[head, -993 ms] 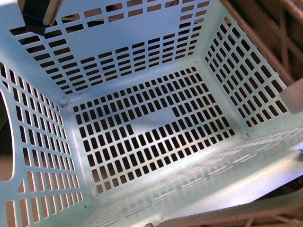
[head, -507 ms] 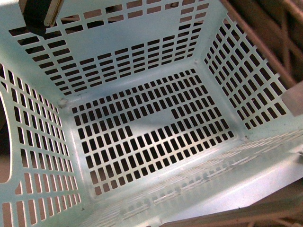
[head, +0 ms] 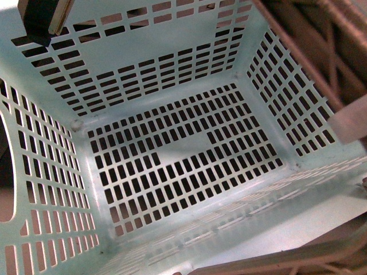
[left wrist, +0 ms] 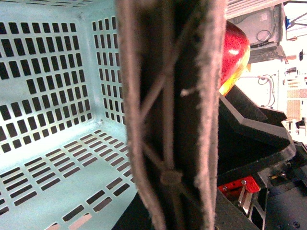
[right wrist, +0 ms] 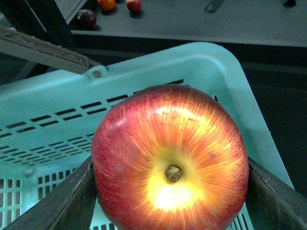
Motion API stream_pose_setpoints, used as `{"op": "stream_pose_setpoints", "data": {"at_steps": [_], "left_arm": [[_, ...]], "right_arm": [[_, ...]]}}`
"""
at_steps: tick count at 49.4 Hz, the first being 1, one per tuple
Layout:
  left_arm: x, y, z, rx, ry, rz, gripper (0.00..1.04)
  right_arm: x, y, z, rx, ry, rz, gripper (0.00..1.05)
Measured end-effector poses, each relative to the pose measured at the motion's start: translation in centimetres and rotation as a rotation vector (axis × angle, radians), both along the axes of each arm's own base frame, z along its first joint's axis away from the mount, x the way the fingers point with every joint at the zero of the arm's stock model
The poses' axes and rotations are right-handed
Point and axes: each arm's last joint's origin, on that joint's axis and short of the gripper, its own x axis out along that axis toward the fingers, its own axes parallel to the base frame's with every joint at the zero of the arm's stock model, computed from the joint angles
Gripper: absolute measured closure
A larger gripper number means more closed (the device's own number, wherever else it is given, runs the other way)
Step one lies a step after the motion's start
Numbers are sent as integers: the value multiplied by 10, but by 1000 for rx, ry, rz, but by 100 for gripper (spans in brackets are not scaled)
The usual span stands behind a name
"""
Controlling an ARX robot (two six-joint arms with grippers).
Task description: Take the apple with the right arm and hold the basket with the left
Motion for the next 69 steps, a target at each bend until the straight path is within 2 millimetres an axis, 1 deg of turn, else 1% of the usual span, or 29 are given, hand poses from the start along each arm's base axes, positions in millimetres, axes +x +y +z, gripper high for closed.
{"op": "stream_pose_setpoints", "data": {"at_steps": [6,8,12,14,16,19,24,29,32,37,39,41,44,46,47,52,53,59,60,65,66,68,69], "left_arm": [[0,0,0,2,-2,4,98],[0,0,0,4,-4,6,98],[0,0,0,5,-6,2,98],[0,0,0,4,-5,2,98],[0,0,0,3,-3,2,98],[0,0,0,3,-3,4,98],[0,0,0,6,-7,6,98],[1,0,-1,-4,9,-3,99],[0,-1,-1,-4,8,-5,99],[0,-1,-1,-3,8,-5,99],[0,-1,-1,-2,6,-3,99],[1,0,-1,-1,5,0,99],[1,-1,-1,0,2,0,99],[0,-1,-1,0,1,-1,99],[0,-1,-1,-2,2,-6,99],[0,-1,-1,-10,11,-10,99],[0,-1,-1,-9,10,-8,99],[1,-1,-1,3,-1,3,99],[1,-1,-1,4,-3,2,99],[0,-1,-1,1,0,-2,99],[0,-1,-1,1,0,-2,99],[0,-1,-1,-2,3,-2,99],[0,-1,-1,-3,5,-2,99]], "right_arm": [[-3,2,-1,7,7,-11,31],[-4,2,-2,9,11,-15,27],[-6,2,-2,15,19,-24,14],[-8,1,-2,18,19,-23,9],[-9,1,-1,15,19,-19,7],[-13,1,-2,12,21,-13,9],[-17,-1,1,14,11,-16,9],[-23,-7,7,14,-14,-60,9],[-26,-15,9,12,-35,-116,9],[-36,-43,14,-16,-96,-330,9],[-38,-50,14,-33,-108,-403,9],[-39,-54,14,-39,-114,-438,9],[-39,-55,13,-36,-120,-427,10],[-40,-57,10,-9,-180,-343,16],[-42,-60,6,5,-235,-289,21],[-55,-76,-8,4,-357,-235,38],[-56,-77,-9,2,-362,-234,40],[-70,-93,-24,-22,-375,-232,61],[-71,-94,-26,-23,-375,-232,63],[-80,-103,-38,-36,-366,-235,80],[-80,-104,-39,-37,-366,-235,82],[-84,-107,-42,-39,-369,-232,89],[-86,-109,-44,-39,-372,-232,94]]}}
